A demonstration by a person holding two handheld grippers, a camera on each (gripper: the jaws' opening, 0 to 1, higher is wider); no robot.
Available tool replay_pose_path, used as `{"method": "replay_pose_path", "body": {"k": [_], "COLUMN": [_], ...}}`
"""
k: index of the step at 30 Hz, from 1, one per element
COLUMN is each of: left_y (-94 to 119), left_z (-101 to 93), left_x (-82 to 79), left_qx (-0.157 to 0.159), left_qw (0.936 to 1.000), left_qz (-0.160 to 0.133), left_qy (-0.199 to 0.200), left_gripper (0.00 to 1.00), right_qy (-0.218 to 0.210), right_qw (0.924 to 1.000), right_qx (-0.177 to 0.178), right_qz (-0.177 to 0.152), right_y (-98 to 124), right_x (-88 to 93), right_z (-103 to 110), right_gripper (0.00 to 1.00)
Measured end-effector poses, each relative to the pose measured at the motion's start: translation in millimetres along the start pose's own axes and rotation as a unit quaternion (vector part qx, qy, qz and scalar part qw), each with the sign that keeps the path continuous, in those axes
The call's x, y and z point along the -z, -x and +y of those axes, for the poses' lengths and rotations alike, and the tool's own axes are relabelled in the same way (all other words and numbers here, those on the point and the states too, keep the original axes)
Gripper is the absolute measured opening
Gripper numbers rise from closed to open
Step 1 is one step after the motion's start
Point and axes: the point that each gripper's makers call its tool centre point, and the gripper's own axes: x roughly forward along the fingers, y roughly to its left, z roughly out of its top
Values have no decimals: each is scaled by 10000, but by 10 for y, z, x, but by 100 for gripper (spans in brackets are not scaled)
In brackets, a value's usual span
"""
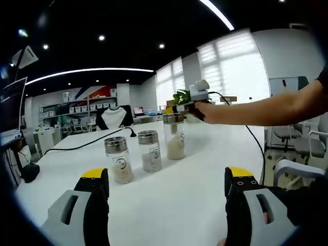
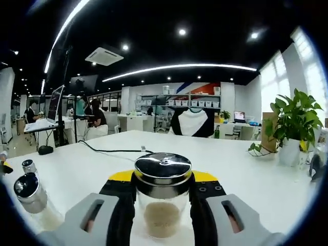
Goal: Rotate the seasoning bottle until the label or dispensing opening points toward the visible target arrow and the bottle remains upright within the marked orientation range
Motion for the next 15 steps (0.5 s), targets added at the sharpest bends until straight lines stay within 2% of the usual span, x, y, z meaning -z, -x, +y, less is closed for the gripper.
{"method": "replay_pose_path", "body": {"k": [6, 11, 15], "left_y": [-10, -28, -42], "left_z": [-42, -84, -112], "left_x": [10, 25, 25], "left_qx": [63, 89, 122], "left_qw": [10000, 9999, 9999], "left_qz": [42, 98, 106], "left_qy": [25, -57, -44], "left_gripper": [97, 97, 98], "right_qy": [166, 53, -154], "right_qw": [9997, 9996, 9996], "right_qx": [-189, -268, -235], "right_qz": [-13, 26, -67], "right_y": [244, 422, 606], "right_x": [-62, -32, -53], "right_z": [68, 94, 118], "right_gripper": [38, 38, 38]}}
